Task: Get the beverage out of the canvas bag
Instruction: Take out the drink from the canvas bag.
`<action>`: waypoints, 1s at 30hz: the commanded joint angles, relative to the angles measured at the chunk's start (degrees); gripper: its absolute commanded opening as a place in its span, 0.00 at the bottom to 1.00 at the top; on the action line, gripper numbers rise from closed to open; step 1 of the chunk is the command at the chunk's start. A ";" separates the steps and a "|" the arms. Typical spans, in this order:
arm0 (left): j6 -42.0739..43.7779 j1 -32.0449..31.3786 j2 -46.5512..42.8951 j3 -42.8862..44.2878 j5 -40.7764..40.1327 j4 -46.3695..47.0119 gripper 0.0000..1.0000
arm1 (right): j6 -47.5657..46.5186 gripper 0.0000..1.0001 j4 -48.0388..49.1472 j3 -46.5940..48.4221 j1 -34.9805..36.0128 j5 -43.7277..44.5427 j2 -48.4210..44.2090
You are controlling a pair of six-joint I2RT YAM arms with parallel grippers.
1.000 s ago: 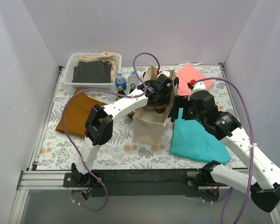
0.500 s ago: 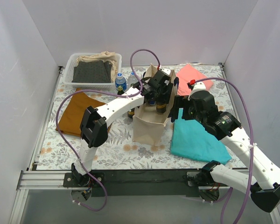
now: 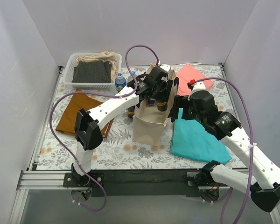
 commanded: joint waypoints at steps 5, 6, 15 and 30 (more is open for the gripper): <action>1.37 -0.23 -8.93 3.62 1.26 1.15 0.00 | -0.11 0.97 1.51 -0.49 -0.39 1.34 -1.30; 1.55 -0.23 -9.46 3.36 1.26 1.32 0.00 | 0.06 0.97 1.51 -0.67 -0.39 1.52 -1.39; 2.52 -0.23 -14.74 1.34 -0.58 2.91 0.00 | 0.06 0.97 1.59 -1.02 -0.30 1.52 -1.74; 4.45 -0.23 -19.31 0.37 -1.90 3.87 0.00 | 0.06 0.97 1.68 -1.11 -0.48 1.26 -1.48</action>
